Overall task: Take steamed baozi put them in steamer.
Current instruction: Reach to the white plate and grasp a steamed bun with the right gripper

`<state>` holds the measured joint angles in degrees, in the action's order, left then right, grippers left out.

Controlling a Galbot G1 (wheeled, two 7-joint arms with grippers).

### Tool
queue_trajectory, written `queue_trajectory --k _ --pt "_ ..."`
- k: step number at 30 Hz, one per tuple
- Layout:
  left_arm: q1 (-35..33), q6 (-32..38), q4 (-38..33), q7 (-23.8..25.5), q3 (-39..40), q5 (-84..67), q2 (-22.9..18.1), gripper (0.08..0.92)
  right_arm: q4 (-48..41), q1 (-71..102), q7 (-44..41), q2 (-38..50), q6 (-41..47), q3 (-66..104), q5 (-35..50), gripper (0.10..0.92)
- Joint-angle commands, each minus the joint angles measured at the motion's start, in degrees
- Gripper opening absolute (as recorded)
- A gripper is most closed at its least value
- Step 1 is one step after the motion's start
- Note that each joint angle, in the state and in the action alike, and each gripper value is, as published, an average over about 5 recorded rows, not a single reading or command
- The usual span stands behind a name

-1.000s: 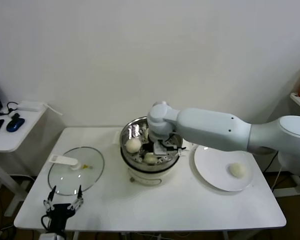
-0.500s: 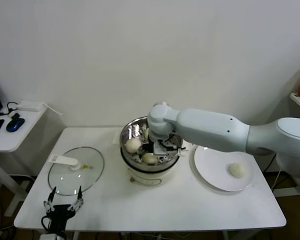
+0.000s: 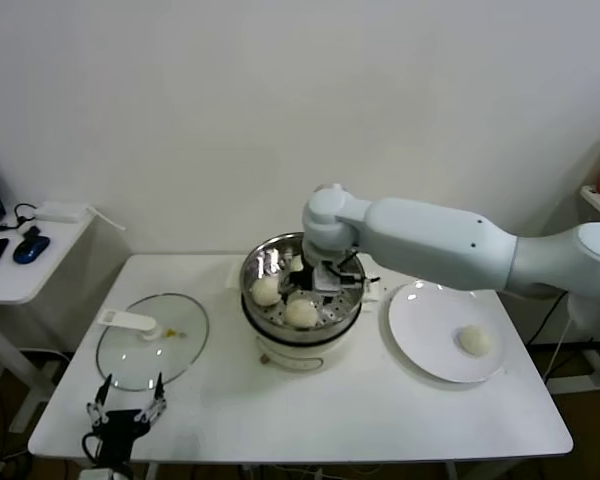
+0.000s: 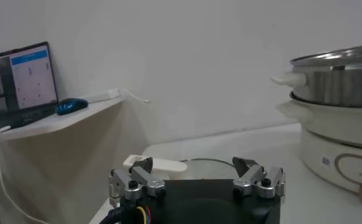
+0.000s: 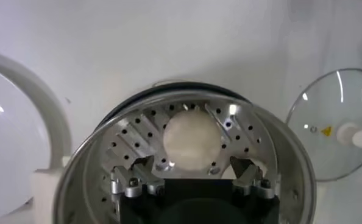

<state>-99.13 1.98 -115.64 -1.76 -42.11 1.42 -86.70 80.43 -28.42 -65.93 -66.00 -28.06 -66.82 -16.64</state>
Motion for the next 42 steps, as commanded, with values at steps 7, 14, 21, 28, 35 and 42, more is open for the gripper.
queue_trajectory --k 7,14,21,28,35,42 --pt "1.8 1.9 -1.5 2.4 0.8 -3.1 0.4 0.823 -1.5 -19.9 2.5 20.4 30.2 -15.9 37.6 0.823" --pt "2.2 2.2 -1.6 3.0 1.6 -3.1 0.5 0.823 -3.7 -13.8 4.0 33.0 40.2 -14.0 40.7 0.823" --pt "2.1 2.0 -1.9 3.2 1.7 -2.9 0.8 0.823 -6.5 2.2 3.2 40.8 39.8 -1.9 30.2 0.823" --pt "1.5 2.1 -2.1 3.2 1.6 -2.6 0.8 0.823 -10.3 19.0 2.7 41.3 37.0 11.5 18.8 0.823" --pt "0.7 1.8 -1.9 2.6 1.5 -1.7 0.5 0.823 -14.9 28.1 2.7 37.0 30.5 18.9 5.6 0.823" --pt "0.3 1.4 -1.8 2.2 1.3 -1.2 0.3 0.823 -18.9 30.2 3.0 32.8 30.3 21.2 4.5 0.823"
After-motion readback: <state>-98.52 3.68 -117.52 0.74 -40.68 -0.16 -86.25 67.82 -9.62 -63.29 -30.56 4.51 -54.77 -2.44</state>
